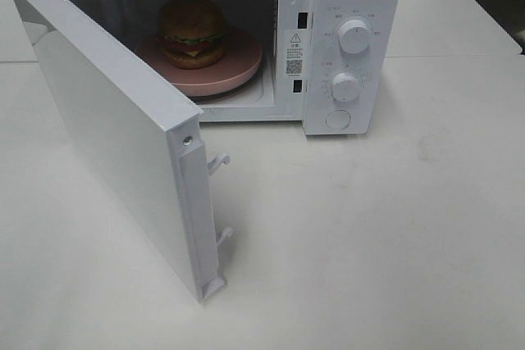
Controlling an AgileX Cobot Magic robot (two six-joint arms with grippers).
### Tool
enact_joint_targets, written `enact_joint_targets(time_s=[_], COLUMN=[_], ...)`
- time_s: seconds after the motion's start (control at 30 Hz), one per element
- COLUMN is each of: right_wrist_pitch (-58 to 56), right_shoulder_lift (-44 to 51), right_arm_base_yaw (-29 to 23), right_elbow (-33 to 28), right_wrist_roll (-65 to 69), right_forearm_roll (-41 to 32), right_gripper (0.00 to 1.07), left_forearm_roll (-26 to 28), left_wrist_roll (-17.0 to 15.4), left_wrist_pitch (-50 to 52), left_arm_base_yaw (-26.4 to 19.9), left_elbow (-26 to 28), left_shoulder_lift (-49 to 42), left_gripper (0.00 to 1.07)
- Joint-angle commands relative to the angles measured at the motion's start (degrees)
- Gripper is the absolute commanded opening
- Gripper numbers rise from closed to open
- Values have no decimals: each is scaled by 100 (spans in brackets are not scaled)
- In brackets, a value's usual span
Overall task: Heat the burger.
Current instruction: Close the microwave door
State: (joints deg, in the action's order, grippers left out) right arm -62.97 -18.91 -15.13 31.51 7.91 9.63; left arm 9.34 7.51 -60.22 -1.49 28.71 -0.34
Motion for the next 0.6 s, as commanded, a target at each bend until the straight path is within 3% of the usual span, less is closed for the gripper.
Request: enact_joint_targets(time_s=[0.03, 0.6], right_wrist_pitch=[97, 355], right_shoulder_lift=[567, 2074], right_arm_base_yaw=[258, 682], right_elbow=[-57, -212], right_wrist_roll=[57, -52], right_forearm_roll=[-223, -476], right_gripper=[73, 73], left_forearm_roll=[57, 57], left_wrist_roll=[0, 0], left_wrist_pitch=[80, 80], left_arm_base_yaw=[23, 23], left_elbow=[-23, -23], left_shoulder_lift=[-57, -57], left_gripper=[100, 100])
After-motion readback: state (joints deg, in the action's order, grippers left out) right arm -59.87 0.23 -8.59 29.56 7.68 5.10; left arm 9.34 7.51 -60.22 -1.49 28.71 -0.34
